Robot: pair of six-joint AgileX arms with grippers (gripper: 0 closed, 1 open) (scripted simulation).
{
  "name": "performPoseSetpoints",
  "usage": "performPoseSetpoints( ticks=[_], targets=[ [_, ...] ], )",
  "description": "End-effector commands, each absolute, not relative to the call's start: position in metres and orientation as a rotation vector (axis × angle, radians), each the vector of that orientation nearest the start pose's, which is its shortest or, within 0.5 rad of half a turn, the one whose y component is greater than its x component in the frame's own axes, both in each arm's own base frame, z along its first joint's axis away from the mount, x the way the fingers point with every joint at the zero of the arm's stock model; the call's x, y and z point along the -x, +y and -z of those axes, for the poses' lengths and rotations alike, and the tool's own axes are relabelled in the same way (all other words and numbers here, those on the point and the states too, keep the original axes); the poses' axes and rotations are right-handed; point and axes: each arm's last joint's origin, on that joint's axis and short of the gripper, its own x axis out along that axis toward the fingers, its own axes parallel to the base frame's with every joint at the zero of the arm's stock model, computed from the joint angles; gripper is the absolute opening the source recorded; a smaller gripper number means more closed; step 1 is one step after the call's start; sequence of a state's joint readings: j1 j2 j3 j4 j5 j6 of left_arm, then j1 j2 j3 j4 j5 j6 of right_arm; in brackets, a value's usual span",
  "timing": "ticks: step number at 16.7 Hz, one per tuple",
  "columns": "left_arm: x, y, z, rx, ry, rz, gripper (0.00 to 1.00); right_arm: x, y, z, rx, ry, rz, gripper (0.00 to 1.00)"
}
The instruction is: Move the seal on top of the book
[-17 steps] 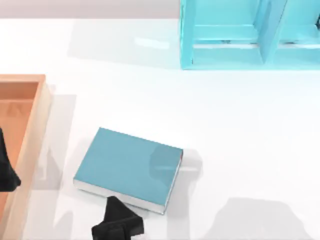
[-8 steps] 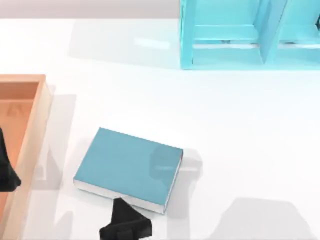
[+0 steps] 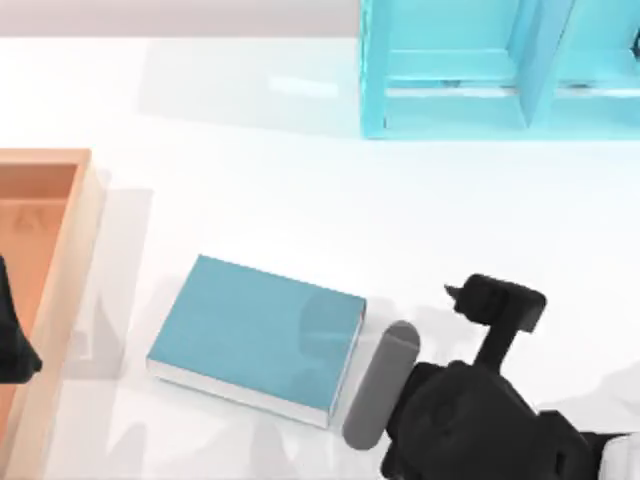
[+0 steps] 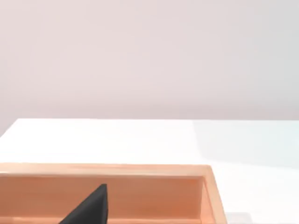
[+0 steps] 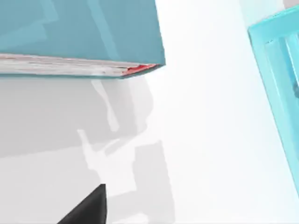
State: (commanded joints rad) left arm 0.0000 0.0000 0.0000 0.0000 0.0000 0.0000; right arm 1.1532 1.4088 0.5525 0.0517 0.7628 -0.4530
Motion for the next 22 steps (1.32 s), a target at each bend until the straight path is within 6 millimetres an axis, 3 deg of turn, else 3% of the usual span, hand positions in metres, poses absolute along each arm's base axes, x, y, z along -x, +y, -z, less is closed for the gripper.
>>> performPoseSetpoints(
  ticks=[2, 5, 7, 10, 15, 22],
  targets=[
    [-0.106, -0.001, -0.160, 0.000, 0.000, 0.000, 1.00, -0.133, 0.170, -0.158, 0.900, 0.422, -0.463, 1.00],
    [-0.106, -0.001, -0.160, 0.000, 0.000, 0.000, 1.00, -0.134, 0.102, -0.163, 0.578, 0.404, -0.378, 1.00],
    [-0.106, -0.001, -0.160, 0.000, 0.000, 0.000, 1.00, -0.128, 0.066, -0.162, 0.388, 0.340, -0.291, 1.00],
    [-0.106, -0.001, -0.160, 0.000, 0.000, 0.000, 1.00, -0.119, 0.029, -0.158, 0.178, 0.213, -0.155, 1.00],
    [-0.106, -0.001, -0.160, 0.000, 0.000, 0.000, 1.00, -0.108, 0.002, -0.158, 0.017, 0.031, -0.018, 1.00],
    [-0.106, -0.001, -0.160, 0.000, 0.000, 0.000, 1.00, -0.106, -0.001, -0.160, 0.000, 0.000, 0.000, 1.00]
  ],
)
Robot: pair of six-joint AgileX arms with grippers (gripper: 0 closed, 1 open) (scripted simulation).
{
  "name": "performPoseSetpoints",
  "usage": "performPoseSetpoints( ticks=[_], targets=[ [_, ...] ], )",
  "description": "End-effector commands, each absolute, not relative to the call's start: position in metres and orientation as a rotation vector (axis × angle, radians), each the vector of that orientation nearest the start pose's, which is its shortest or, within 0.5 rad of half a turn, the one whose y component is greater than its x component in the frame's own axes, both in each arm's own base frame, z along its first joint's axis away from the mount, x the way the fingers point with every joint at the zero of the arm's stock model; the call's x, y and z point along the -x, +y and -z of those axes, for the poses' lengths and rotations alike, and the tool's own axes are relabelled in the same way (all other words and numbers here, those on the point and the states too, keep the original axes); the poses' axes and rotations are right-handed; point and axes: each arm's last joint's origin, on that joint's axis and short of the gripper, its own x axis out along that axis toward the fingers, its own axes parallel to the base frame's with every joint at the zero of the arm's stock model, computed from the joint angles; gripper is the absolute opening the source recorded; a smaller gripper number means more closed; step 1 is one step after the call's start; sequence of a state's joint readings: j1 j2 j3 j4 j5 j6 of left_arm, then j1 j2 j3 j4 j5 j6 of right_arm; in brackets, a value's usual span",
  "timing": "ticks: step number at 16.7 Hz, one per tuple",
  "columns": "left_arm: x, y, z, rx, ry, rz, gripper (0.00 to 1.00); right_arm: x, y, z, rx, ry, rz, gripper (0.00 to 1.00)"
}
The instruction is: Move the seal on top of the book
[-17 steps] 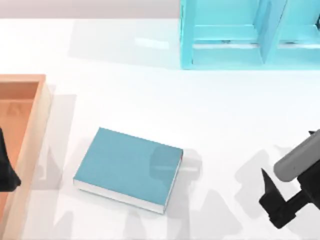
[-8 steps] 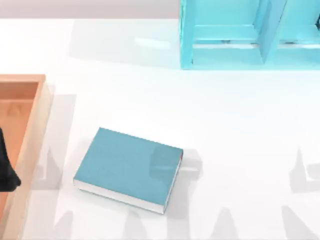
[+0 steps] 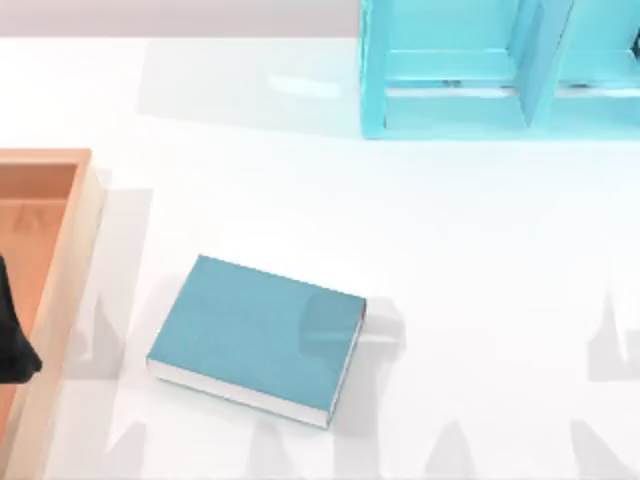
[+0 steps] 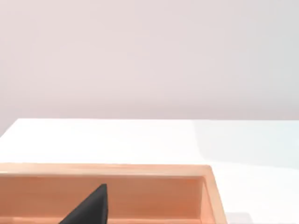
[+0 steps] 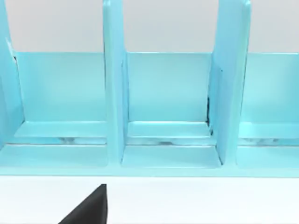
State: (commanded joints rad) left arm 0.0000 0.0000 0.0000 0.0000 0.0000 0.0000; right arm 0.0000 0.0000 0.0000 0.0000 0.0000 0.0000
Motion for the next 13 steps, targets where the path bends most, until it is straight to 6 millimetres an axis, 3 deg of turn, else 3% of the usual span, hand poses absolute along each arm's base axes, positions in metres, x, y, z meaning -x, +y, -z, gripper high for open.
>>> performPoseSetpoints(
  ticks=[4, 8, 13],
  targets=[
    [-0.106, 0.000, -0.170, -0.012, 0.058, -0.012, 1.00, -0.106, -0.001, -0.160, 0.000, 0.000, 0.000, 1.00],
    [-0.115, 0.005, -0.206, -0.045, 0.257, -0.043, 1.00, -0.106, -0.001, -0.160, 0.000, 0.000, 0.000, 1.00],
    [-0.163, 0.019, -0.255, -0.080, 0.659, -0.072, 1.00, -0.106, -0.001, -0.160, 0.000, 0.000, 0.000, 1.00]
  ],
)
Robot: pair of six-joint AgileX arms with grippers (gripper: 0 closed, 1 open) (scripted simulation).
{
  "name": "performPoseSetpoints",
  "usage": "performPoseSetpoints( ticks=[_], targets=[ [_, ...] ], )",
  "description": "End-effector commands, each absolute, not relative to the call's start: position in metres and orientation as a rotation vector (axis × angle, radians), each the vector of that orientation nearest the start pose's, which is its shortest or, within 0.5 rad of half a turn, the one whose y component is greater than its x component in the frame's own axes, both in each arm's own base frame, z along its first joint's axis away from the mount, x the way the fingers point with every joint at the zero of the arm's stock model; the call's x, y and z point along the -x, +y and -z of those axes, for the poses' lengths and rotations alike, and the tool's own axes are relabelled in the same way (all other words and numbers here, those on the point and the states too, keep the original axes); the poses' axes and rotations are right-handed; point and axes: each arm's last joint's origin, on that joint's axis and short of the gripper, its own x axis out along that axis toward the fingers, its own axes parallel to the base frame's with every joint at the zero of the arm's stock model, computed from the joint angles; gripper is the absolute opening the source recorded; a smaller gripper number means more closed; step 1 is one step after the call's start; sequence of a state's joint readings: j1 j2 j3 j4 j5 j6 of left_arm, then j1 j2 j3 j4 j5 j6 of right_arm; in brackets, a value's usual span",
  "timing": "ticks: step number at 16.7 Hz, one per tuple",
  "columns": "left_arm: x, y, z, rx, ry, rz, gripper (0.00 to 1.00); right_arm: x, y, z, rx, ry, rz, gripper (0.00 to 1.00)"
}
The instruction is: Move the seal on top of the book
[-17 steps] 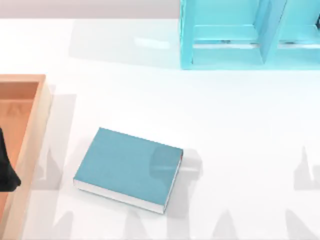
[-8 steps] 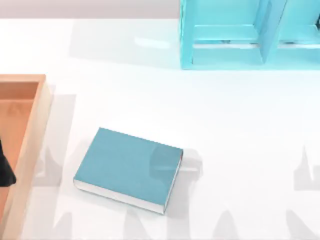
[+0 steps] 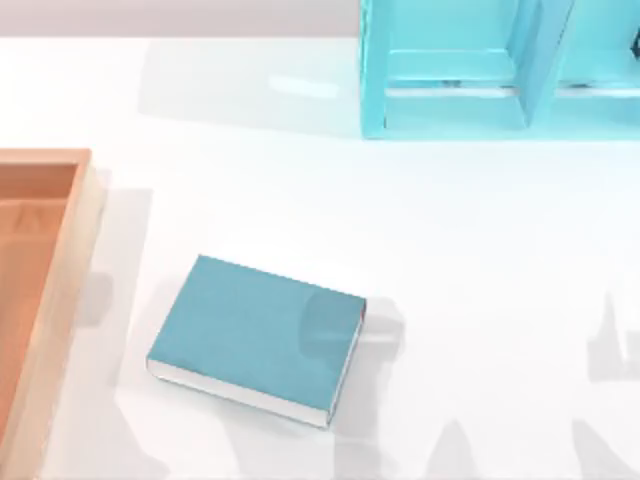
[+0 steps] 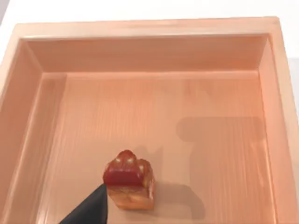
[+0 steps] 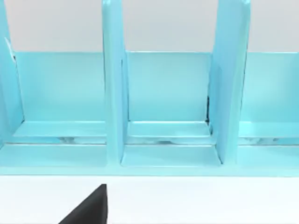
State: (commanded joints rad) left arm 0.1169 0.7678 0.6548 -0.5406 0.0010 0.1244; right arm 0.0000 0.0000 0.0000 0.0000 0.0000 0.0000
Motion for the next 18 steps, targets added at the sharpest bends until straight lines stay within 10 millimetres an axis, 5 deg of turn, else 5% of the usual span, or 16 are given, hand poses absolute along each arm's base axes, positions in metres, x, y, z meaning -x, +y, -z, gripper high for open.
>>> performPoseSetpoints(
  ticks=[5, 10, 14, 18],
  targets=[
    [-0.244, 0.048, -0.271, -0.076, 1.090, -0.060, 1.00, -0.106, -0.001, -0.160, 0.000, 0.000, 0.000, 1.00],
    [-0.313, 0.080, -0.249, -0.040, 1.423, -0.015, 1.00, -0.106, -0.001, -0.160, 0.000, 0.000, 0.000, 1.00],
    [-0.338, 0.095, -0.233, -0.018, 1.552, 0.013, 1.00, -0.106, -0.001, -0.160, 0.000, 0.000, 0.000, 1.00],
    [-0.340, 0.096, -0.231, -0.015, 1.566, 0.017, 1.00, -0.106, -0.001, -0.160, 0.000, 0.000, 0.000, 1.00]
  ],
)
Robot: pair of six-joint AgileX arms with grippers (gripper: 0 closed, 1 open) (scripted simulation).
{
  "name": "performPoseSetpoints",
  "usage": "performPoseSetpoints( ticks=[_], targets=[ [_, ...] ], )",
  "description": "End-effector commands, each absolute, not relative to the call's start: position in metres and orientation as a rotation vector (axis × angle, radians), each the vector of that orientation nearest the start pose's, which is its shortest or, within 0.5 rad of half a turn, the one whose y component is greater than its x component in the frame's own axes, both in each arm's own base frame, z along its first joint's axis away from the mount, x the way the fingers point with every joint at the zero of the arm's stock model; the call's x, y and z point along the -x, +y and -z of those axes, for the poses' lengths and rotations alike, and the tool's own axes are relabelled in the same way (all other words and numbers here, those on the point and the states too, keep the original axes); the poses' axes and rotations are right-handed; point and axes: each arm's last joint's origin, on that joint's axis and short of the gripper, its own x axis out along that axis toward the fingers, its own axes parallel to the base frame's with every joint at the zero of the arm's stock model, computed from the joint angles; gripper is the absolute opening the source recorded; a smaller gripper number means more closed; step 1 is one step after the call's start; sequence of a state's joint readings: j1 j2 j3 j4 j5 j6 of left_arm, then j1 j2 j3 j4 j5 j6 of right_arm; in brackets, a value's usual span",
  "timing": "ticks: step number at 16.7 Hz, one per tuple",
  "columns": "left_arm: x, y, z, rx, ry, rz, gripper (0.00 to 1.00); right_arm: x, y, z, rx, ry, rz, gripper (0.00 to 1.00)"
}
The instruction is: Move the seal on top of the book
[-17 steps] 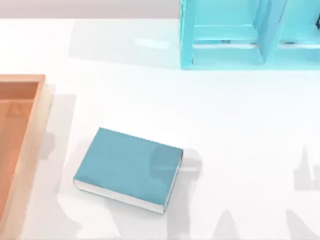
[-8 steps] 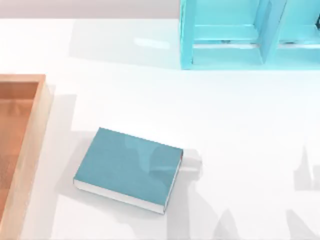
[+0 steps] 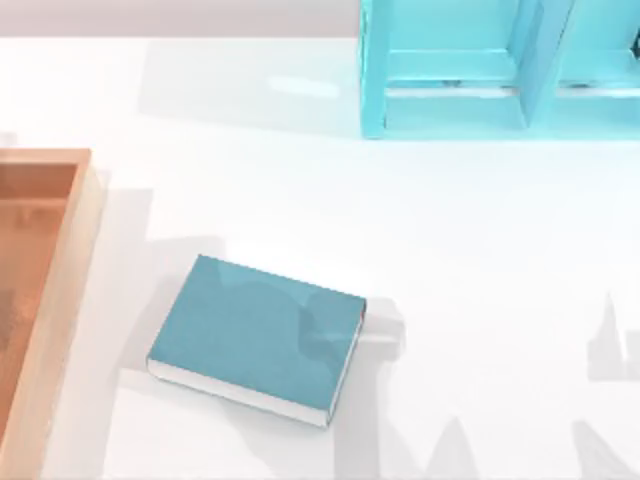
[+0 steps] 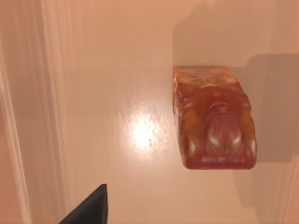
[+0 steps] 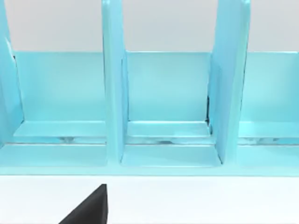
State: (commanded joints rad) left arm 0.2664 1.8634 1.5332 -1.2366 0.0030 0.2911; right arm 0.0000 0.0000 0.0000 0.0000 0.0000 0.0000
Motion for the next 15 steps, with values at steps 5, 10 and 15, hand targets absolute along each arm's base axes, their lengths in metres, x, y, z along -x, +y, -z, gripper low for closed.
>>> performPoseSetpoints(
  ticks=[5, 10, 15],
  targets=[
    [-0.341, 0.096, -0.218, -0.014, 1.572, 0.018, 1.00, -0.106, -0.001, -0.160, 0.000, 0.000, 0.000, 1.00],
    [-0.345, 0.097, -0.164, -0.017, 1.556, 0.014, 1.00, -0.106, -0.001, -0.160, 0.000, 0.000, 0.000, 1.00],
    [-0.341, 0.096, -0.131, -0.015, 1.566, 0.017, 1.00, -0.106, -0.001, -0.160, 0.000, 0.000, 0.000, 1.00]
  ],
)
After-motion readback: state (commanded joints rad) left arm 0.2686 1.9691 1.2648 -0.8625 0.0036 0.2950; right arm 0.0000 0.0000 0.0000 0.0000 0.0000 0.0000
